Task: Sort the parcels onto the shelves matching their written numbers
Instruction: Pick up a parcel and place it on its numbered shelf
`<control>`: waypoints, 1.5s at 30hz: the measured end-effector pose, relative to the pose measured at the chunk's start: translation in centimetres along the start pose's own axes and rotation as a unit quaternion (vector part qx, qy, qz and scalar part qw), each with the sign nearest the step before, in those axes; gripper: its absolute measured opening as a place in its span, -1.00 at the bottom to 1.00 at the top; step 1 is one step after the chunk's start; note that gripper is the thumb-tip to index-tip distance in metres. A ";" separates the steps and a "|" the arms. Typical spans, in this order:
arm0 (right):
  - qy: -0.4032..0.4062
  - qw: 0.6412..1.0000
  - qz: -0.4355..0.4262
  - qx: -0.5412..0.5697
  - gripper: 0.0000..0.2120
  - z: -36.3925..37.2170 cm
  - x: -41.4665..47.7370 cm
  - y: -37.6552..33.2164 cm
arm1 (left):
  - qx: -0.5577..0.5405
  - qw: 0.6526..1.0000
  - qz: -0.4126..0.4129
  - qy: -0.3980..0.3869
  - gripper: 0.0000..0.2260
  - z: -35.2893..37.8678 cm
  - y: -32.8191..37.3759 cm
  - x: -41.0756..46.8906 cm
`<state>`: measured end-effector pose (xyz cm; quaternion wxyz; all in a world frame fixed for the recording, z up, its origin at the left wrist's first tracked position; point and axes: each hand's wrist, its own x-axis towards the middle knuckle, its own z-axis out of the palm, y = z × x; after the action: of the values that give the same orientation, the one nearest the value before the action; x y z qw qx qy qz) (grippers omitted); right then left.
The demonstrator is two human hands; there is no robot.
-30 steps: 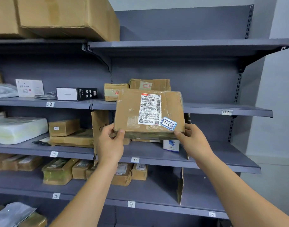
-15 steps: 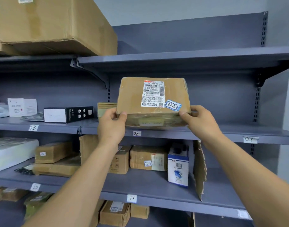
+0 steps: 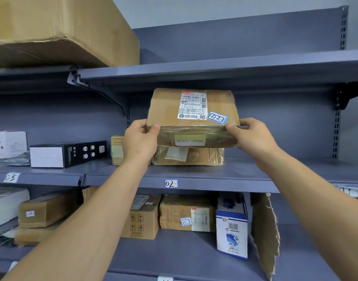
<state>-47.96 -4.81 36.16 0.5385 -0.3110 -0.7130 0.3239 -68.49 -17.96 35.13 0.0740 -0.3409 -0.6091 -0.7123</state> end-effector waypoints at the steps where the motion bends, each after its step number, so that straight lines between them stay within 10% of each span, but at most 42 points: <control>1: 0.004 1.000 0.000 -0.001 -0.63 0.4 0.5 0.0 | 0.003 1.000 -0.001 -0.001 -0.78 0.2 -0.3 0.7; 9: 0.030 0.998 -0.030 -0.047 -0.65 3.4 3.8 0.4 | 0.005 1.000 0.019 -0.014 -0.96 1.5 -2.3 5.4; 14: 0.048 0.989 -0.093 -0.109 -0.73 4.4 5.0 0.2 | -0.013 0.999 0.033 -0.005 -0.53 2.3 -2.8 7.2; 37: 0.083 0.966 -0.096 -0.227 -0.88 8.5 12.6 4.1 | 0.190 0.971 0.113 -0.089 -0.45 7.0 -6.2 13.0; 45: 0.026 0.968 -0.072 -0.238 -0.33 8.7 11.8 4.7 | 0.219 0.962 0.089 -0.136 -0.35 6.6 -6.3 12.2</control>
<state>-58.58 6.24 37.34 0.4895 -0.3863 -0.7758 0.0969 -78.38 -6.52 37.20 0.1260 -0.4628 -0.7221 -0.4985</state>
